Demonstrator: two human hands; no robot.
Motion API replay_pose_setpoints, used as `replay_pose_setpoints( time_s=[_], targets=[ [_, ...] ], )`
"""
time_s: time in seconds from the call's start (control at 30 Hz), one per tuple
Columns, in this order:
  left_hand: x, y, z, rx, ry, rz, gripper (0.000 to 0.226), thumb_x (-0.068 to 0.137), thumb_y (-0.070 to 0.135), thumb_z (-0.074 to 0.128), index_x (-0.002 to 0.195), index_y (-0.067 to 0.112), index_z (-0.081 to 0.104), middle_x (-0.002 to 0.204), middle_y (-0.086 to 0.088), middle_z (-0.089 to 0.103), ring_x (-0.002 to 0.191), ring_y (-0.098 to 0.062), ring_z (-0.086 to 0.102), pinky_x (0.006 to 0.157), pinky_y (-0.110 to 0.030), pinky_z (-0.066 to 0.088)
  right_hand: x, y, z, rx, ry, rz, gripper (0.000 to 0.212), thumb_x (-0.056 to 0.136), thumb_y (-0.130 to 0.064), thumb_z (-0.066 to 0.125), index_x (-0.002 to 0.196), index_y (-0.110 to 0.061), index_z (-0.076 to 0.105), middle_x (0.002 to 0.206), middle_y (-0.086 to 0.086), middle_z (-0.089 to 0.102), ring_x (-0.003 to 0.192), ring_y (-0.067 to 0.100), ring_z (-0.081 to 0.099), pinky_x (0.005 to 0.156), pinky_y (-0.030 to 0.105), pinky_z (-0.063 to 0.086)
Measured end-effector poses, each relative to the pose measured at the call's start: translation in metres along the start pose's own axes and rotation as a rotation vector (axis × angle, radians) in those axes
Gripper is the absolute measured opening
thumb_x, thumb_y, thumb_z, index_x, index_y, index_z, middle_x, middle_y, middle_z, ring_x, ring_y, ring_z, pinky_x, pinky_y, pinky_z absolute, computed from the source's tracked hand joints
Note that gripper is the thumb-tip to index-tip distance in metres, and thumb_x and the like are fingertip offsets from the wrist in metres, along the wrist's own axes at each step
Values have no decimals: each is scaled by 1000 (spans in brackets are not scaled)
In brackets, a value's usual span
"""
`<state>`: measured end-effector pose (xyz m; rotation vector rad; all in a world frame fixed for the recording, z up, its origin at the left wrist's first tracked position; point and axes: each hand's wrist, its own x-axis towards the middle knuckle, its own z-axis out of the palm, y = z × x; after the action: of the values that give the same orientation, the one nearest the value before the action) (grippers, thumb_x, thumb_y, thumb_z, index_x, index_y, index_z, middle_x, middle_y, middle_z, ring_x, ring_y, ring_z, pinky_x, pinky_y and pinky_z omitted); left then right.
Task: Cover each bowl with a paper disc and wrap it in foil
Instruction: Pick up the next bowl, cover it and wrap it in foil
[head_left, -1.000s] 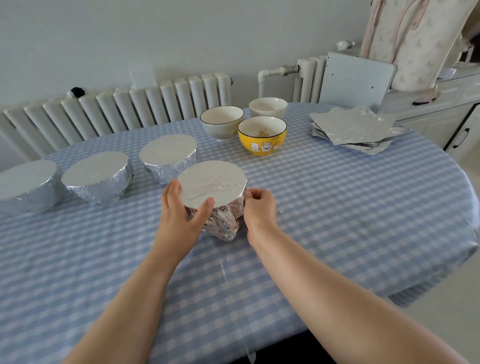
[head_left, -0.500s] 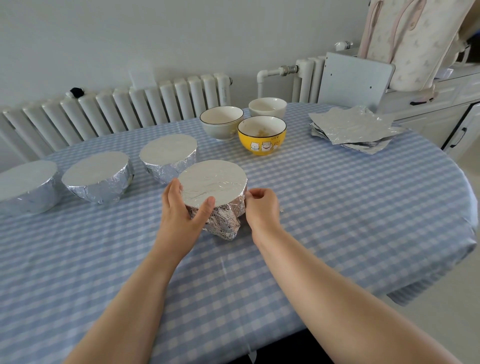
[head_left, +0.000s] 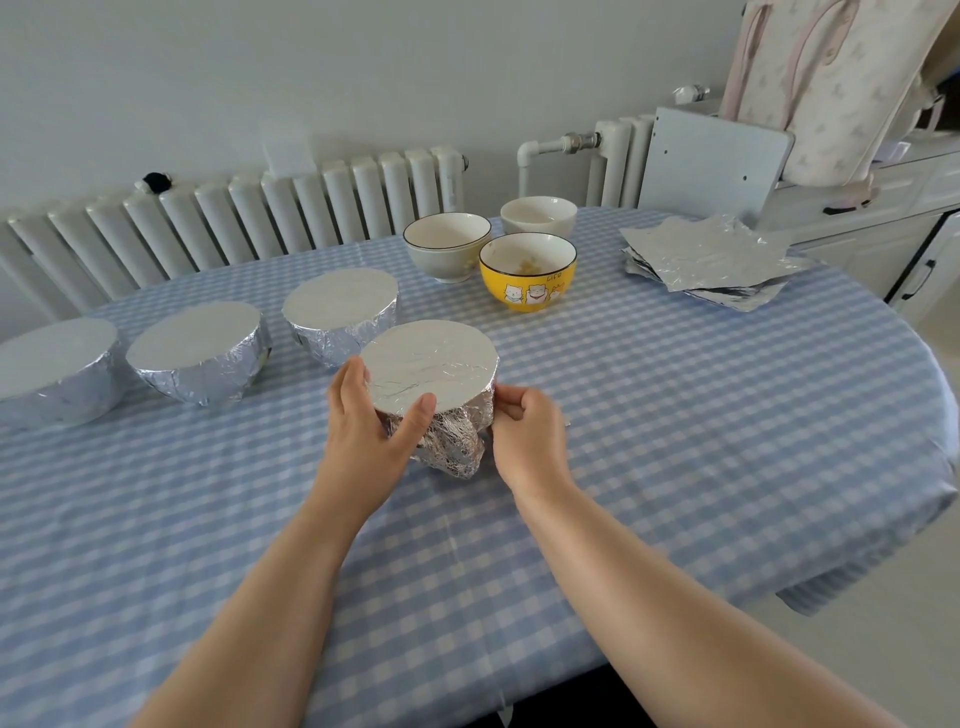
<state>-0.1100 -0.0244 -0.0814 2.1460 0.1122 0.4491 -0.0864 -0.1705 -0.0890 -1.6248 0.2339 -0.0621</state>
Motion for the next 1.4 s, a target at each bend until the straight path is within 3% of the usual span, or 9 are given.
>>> replay_pose_setpoints(
  time_s=[0.2,0.3,0.43,0.57,0.77,0.93,1.07,1.2,1.4],
  targets=[
    [9,-8,-6,-68,53,-76,84,84,49,59,150,8,28,142,-3,31,129,-13,37,100,-18,27,-20,-13,-9,-445,-192,-227,40,95,-7,43,132,-20,37,126,-2,62,100,19,60,72,33,49],
    [8,-7,-5,-45,41,-68,83,84,49,61,150,8,29,143,-4,31,122,-5,33,95,-5,27,-19,-14,-13,-531,-225,-239,53,96,-7,43,143,-19,23,144,-3,51,114,23,59,83,36,49],
    [4,-3,-4,-22,22,-41,101,70,61,59,149,8,28,144,-6,29,133,-16,35,112,-32,33,-8,-16,-24,-525,-289,-194,77,97,-4,39,155,-32,-2,151,-11,44,103,20,63,72,32,48],
    [2,2,-4,3,12,-24,106,67,63,61,150,7,26,147,-6,26,135,-17,35,111,-31,34,7,-19,-32,-515,-336,-157,74,96,-2,32,154,-44,11,144,-12,53,60,6,52,46,20,36],
    [2,5,-5,17,-2,-29,106,65,64,60,150,9,26,148,-3,26,133,-14,36,100,-21,28,12,-17,-31,-468,-327,-177,65,98,-7,33,150,-46,27,139,-10,57,55,2,50,46,19,37],
    [2,4,-5,14,-2,-45,107,65,63,61,151,10,24,148,-3,25,134,-16,36,101,-22,28,13,-16,-30,-478,-362,-222,60,100,-9,31,150,-42,31,138,-7,57,63,6,56,56,23,41],
    [-2,10,-3,33,38,-63,111,60,69,62,150,16,27,141,1,30,125,-14,42,96,-24,32,23,-24,-34,-295,-413,-154,43,107,-40,27,138,-28,54,133,-4,61,120,13,57,103,34,42],
    [-10,15,0,84,96,-73,115,54,78,58,150,19,29,140,-4,32,123,-20,46,96,-30,37,36,-36,-32,-385,-446,-171,51,102,-55,30,128,-23,61,122,-6,65,111,9,58,85,25,43],
    [-8,10,-3,113,129,-73,112,59,81,49,149,16,32,149,-6,24,134,-24,40,105,-35,37,44,-32,-25,-375,-358,-209,39,104,-41,41,131,-20,61,115,-7,65,105,9,57,71,13,40]
  ],
)
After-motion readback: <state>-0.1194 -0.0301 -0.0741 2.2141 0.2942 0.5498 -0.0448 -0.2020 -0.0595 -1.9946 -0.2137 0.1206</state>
